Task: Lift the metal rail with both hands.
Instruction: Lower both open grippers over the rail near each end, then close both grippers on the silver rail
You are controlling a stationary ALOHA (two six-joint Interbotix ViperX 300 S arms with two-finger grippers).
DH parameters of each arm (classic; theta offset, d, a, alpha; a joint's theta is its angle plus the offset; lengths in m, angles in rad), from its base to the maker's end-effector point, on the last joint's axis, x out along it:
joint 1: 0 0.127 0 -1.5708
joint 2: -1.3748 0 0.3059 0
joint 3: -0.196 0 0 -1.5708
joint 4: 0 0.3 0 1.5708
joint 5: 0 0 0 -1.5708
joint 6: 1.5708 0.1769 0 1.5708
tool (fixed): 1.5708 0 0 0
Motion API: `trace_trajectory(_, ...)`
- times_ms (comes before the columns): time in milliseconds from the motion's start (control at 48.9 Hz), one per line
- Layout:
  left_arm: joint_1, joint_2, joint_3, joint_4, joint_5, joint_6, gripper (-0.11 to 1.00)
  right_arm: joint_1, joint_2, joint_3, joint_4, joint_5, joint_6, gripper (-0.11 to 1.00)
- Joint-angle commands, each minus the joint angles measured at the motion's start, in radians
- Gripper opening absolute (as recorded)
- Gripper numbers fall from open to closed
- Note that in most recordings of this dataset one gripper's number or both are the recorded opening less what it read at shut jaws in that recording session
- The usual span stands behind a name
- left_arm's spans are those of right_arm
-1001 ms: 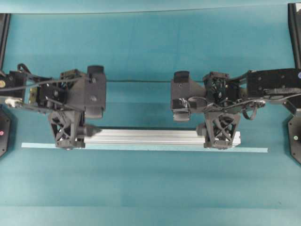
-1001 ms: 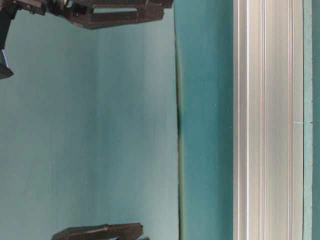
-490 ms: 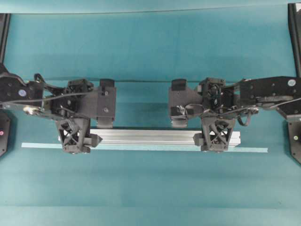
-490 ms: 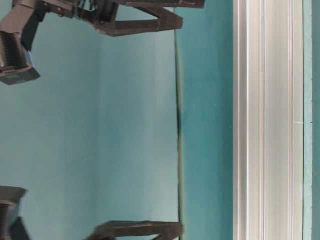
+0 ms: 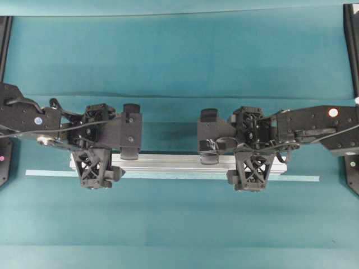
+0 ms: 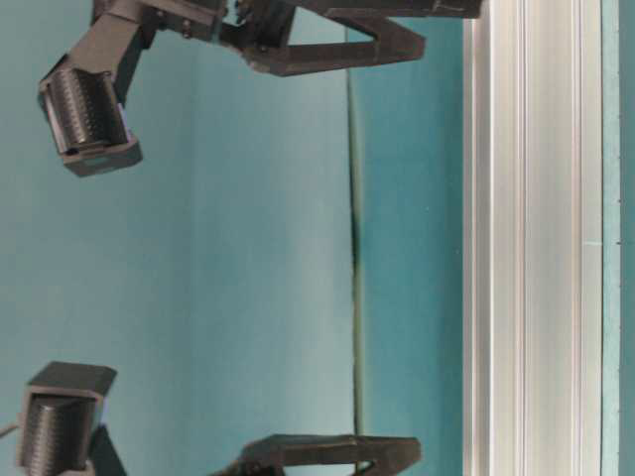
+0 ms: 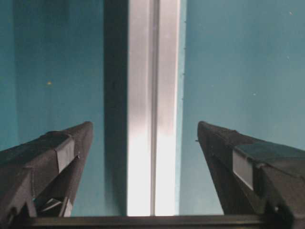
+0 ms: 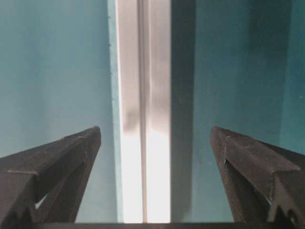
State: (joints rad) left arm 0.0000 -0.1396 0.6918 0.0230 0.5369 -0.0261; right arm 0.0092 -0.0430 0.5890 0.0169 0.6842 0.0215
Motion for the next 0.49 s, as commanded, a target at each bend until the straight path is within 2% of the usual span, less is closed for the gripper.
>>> trace_trajectory(0, -0.003, 0.002, 0.002, 0.003, -0.020, -0.003, 0.98, 0.005, 0.008, 0.012, 0.002, -0.029, 0.011, 0.96)
trace_trajectory(470, 0.002, 0.043, 0.048, 0.003, -0.097, -0.009, 0.98, 0.005, 0.051, 0.043, 0.002, -0.086, 0.006, 0.96)
